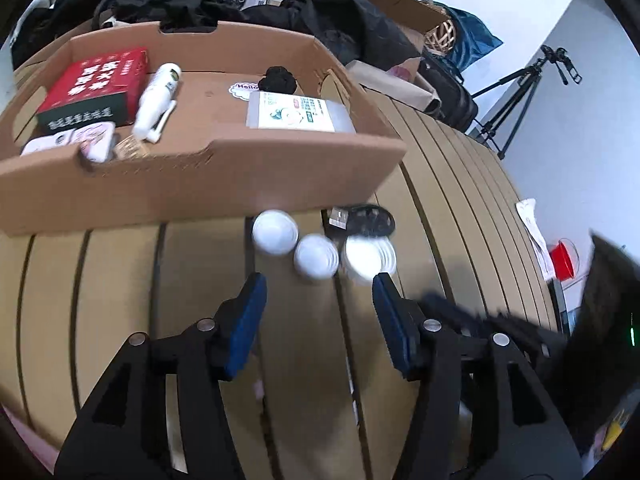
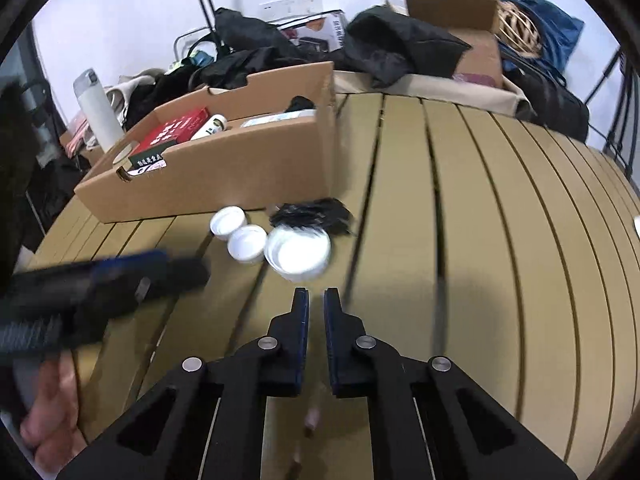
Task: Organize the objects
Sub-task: 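Grasp a white cap with the left tool while the right tool grasps a white lid, then carry the cap and lid into the tray and open both tools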
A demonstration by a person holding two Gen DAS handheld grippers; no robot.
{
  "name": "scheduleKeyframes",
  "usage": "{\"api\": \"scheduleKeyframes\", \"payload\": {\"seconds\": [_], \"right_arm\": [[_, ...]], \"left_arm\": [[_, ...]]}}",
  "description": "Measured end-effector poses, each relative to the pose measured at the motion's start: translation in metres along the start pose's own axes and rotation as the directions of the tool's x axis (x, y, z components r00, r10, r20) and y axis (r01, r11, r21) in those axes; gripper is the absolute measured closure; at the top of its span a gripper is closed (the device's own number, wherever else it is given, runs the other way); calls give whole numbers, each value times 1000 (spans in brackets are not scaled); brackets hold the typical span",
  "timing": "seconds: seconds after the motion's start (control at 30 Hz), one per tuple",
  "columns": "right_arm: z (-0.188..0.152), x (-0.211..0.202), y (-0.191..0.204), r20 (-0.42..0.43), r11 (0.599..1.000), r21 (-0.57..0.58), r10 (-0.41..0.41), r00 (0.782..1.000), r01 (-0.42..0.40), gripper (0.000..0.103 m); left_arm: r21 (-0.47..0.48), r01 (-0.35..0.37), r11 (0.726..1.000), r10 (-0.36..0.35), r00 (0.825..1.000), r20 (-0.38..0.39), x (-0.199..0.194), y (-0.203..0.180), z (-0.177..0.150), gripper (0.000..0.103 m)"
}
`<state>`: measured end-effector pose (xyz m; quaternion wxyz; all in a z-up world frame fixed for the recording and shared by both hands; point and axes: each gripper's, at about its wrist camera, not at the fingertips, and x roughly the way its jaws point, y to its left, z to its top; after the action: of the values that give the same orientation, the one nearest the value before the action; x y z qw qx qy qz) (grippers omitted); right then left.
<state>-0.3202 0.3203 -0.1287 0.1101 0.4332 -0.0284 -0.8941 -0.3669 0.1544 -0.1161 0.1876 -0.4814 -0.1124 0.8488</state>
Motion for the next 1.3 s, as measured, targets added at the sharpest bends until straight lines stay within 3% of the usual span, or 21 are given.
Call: {"api": "scheduleKeyframes", "payload": {"seconds": [0.1, 0.13, 0.23, 0.37, 0.6, 0.73, 0.77, 0.9, 0.97, 1.0, 1.03, 1.07, 1.2, 1.3], "right_arm": [[-4, -3, -2, -10, 999, -20, 40, 999, -40, 94], [-4, -3, -2, -4, 999, -26, 43, 999, -44, 94], [-3, -4, -6, 22, 999, -9, 50, 999, -50, 89], [0, -4, -12, 36, 997, 32, 68, 997, -69, 84], [13, -3, -8, 52, 995, 16, 102, 993, -103, 81], [27, 8, -5, 39, 994, 21, 110, 993, -111, 38], [32, 12, -4, 34, 994, 30, 108, 994, -109, 38], [44, 28, -2, 16, 999, 33, 42, 999, -42, 44], [43, 39, 1, -26, 1000, 18, 26, 999, -25, 72], [40, 43, 4, -42, 1000, 2, 10, 999, -10, 75], [37, 41, 7, -28, 1000, -18, -14, 1000, 13, 91], [33, 40, 10, -36, 999, -35, -28, 999, 26, 94], [4, 15, 19, -37, 998, -56, -30, 999, 27, 96], [-22, -14, 17, -35, 999, -2, 34, 999, -34, 96]], "left_arm": [[-33, -15, 999, 14, 1000, -24, 14, 4, 6, 56], [-50, -25, 998, 23, 999, -34, 20, 5, 8, 70], [-56, -58, 997, 56, 998, -39, 24, 5, 8, 95], [-58, -64, 996, 61, 997, -49, 23, 9, 6, 103], [0, -111, 994, 111, 992, -52, -9, 15, -24, 103], [-28, -110, 994, 110, 994, -12, -33, 28, -35, 103], [-37, -108, 993, 108, 994, -2, -37, 31, -36, 103], [-63, -121, 991, 122, 993, 6, -44, 40, -37, 103], [-64, -122, 990, 123, 992, 11, -48, 41, -38, 103], [-60, -126, 990, 127, 992, 20, -53, 40, -39, 103], [-55, -128, 990, 130, 991, 27, -57, 38, -41, 103], [-50, -131, 990, 133, 991, 33, -60, 37, -42, 103], [-30, -152, 988, 154, 986, 62, -85, 34, -55, 103], [-16, -127, 992, 128, 988, 89, -105, 35, -71, 103]]}}
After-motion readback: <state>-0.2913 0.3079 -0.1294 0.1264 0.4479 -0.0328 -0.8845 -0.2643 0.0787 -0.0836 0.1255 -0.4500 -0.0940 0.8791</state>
